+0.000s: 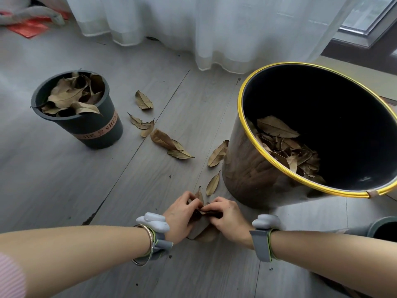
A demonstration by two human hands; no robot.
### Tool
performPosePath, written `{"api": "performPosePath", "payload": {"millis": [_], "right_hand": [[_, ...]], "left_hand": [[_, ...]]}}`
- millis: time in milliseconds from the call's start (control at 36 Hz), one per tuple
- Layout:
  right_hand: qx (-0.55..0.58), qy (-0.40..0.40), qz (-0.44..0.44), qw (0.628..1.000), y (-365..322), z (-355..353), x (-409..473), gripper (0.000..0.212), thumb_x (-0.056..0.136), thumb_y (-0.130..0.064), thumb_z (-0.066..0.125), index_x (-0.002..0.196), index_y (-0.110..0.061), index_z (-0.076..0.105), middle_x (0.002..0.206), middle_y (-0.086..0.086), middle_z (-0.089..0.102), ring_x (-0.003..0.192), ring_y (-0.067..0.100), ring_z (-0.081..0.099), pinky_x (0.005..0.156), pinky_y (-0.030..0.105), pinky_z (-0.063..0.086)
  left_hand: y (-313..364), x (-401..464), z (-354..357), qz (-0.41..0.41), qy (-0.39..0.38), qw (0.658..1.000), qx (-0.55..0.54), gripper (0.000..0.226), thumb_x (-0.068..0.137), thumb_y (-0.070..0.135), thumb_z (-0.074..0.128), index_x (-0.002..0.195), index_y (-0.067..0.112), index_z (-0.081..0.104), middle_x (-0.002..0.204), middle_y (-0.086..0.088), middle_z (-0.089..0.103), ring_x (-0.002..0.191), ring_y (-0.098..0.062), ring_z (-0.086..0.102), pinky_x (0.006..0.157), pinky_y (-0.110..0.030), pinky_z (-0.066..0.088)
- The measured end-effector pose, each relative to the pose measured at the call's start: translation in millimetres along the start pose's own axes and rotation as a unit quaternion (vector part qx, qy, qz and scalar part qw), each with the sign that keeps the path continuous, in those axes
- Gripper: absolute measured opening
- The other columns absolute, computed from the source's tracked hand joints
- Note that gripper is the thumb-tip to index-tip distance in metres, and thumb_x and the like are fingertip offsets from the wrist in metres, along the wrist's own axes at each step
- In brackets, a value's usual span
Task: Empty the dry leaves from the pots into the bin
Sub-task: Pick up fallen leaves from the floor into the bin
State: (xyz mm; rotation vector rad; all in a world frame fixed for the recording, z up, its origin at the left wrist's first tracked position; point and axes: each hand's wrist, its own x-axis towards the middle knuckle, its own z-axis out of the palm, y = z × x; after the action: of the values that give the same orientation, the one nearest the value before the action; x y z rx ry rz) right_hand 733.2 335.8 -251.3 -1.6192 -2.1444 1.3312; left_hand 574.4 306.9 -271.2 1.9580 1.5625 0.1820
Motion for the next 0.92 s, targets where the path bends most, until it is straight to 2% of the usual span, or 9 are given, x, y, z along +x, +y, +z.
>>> {"api": "performPosePath", "payload": {"millis": [139,194,306,472,611,694,778,833,917], "right_hand": [[0.03,0.004,0.018,0.999,-1,-3,-1,0.025,0.08,-0.001,0.067,0.103,-0.009,0.075,0.094,0.004,0.067,0.09,0.011,0.059,0.08,0.012,0.044],[0.039,0.007,0.021,0.999,-1,-5,-1,0.025,0.08,-0.001,0.067,0.102,-0.01,0.075,0.09,-0.002,0.066,0.089,0.007,0.058,0.076,0.006,0.042],[0.059,0.035,0.029,0.997,-6,-8,-5,0.024,0.079,-0.001,0.068,0.1,-0.01,0.076,0.097,0.003,0.073,0.09,0.005,0.061,0.075,0.0,0.041],[0.118,0.052,0.048,0.99,-37,-21,-19,0.022,0.082,-0.002,0.067,0.098,-0.014,0.077,0.086,-0.004,0.069,0.078,0.0,0.062,0.075,0.005,0.048],[0.132,0.037,0.047,0.989,-78,-36,-38,0.024,0.084,-0.005,0.066,0.103,-0.017,0.075,0.095,-0.003,0.071,0.086,0.002,0.061,0.081,0.008,0.049],[0.166,0.038,0.052,0.984,-103,-50,-49,0.024,0.083,-0.005,0.067,0.101,-0.02,0.075,0.088,-0.011,0.068,0.088,0.004,0.063,0.085,0.016,0.052],[0.193,0.03,0.03,0.98,-128,-73,-53,0.024,0.083,-0.002,0.067,0.098,-0.018,0.076,0.082,-0.009,0.069,0.082,0.005,0.065,0.082,0.018,0.054],[0.204,0.039,0.002,0.978,-140,-90,-54,0.023,0.081,0.001,0.068,0.093,-0.016,0.077,0.078,-0.006,0.07,0.074,0.003,0.065,0.075,0.014,0.055],[0.216,0.079,-0.046,0.972,-159,-127,-56,0.031,0.077,0.002,0.072,0.074,-0.028,0.076,0.063,-0.012,0.069,0.06,-0.005,0.061,0.067,0.01,0.052]], "left_hand": [[9,2,-5,-0.062,-0.007,0.998,-0.011,0.027,0.088,0.019,0.055,0.115,0.019,0.058,0.117,-0.002,0.049,0.101,-0.025,0.059,0.087,-0.034,0.047],[10,4,-8,-0.077,-0.008,0.997,-0.017,0.026,0.088,0.019,0.057,0.113,0.02,0.061,0.115,-0.001,0.053,0.103,-0.023,0.059,0.089,-0.032,0.045],[8,4,-21,-0.062,-0.017,0.998,-0.014,0.025,0.088,0.021,0.059,0.112,0.019,0.063,0.114,0.001,0.057,0.105,-0.019,0.059,0.088,-0.026,0.044],[18,-12,-59,-0.039,-0.002,0.999,0.024,0.022,0.088,0.027,0.06,0.109,0.022,0.065,0.111,0.006,0.061,0.105,-0.013,0.059,0.083,-0.018,0.039],[39,-34,-109,-0.026,-0.017,0.996,0.079,0.022,0.09,0.028,0.058,0.111,0.028,0.064,0.114,0.011,0.06,0.106,-0.009,0.059,0.086,-0.018,0.041],[58,-45,-145,-0.032,-0.01,0.995,0.09,0.018,0.087,0.029,0.062,0.105,0.031,0.067,0.108,0.013,0.063,0.102,-0.008,0.061,0.087,-0.022,0.049],[75,-53,-181,-0.032,-0.003,0.995,0.099,0.018,0.084,0.027,0.064,0.101,0.031,0.069,0.103,0.013,0.065,0.096,-0.007,0.061,0.086,-0.024,0.05],[87,-56,-203,-0.022,0.006,0.996,0.092,0.018,0.082,0.025,0.066,0.099,0.029,0.07,0.098,0.012,0.065,0.09,-0.008,0.061,0.083,-0.026,0.051],[115,-55,-241,0.001,0.051,0.993,0.103,0.015,0.08,0.022,0.066,0.094,0.025,0.07,0.089,0.009,0.064,0.084,-0.01,0.059,0.079,-0.029,0.049]]}}
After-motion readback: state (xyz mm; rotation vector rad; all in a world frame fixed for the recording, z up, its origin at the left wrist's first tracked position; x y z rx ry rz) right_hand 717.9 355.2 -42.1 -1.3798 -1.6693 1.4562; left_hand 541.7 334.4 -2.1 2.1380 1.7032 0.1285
